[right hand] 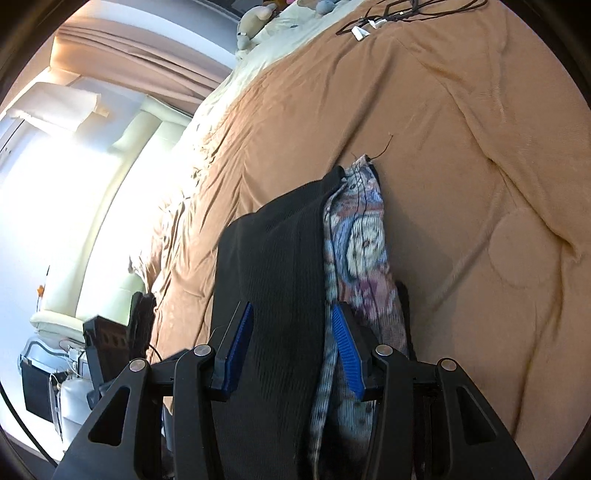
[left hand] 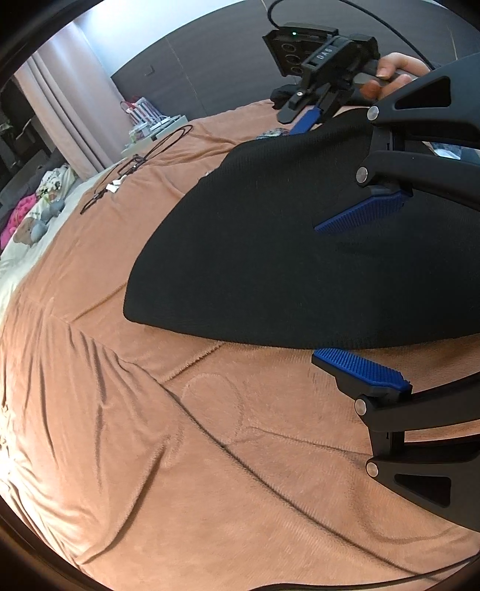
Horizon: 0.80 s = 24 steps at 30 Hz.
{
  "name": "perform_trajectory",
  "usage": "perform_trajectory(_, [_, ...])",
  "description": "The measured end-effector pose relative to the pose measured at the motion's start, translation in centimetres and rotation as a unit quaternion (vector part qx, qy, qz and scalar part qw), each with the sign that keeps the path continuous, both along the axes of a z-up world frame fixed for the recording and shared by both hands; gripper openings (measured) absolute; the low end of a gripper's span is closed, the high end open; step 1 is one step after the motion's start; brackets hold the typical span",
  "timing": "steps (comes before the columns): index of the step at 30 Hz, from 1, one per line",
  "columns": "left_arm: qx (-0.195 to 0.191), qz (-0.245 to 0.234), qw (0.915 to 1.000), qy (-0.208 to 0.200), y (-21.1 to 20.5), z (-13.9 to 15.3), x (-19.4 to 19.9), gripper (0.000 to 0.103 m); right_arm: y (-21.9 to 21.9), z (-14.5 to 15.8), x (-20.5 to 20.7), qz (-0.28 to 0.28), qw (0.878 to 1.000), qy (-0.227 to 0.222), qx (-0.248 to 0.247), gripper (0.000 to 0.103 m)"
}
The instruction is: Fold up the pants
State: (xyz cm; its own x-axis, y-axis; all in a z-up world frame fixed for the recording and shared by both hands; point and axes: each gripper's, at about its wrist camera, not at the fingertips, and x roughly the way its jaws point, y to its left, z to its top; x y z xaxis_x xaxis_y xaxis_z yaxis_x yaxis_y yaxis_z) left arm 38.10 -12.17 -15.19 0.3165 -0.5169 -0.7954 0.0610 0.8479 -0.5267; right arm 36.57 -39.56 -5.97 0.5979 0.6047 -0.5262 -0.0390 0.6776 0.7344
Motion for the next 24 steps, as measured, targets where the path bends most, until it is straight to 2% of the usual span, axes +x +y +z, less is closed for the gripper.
perform_trajectory(10, [0.007, 0.002, 0.9999, 0.011, -0.2, -1.1, 0.2, 0.066, 0.5, -0.8, 2.9, 0.002, 1.000, 0.001, -0.010, 0.042])
perform_trajectory(17, [0.013, 0.001, 0.9999, 0.011, -0.3, -1.3, 0.1, 0.066, 0.8, 0.2, 2.3, 0.000, 0.999, -0.004, -0.043, 0.042])
perform_trajectory(24, [0.017, 0.001, 0.9996, 0.020, -0.8, -2.2, 0.3, 0.065, 1.7, -0.2, 3.3, 0.002, 0.998, 0.020, -0.052, 0.042])
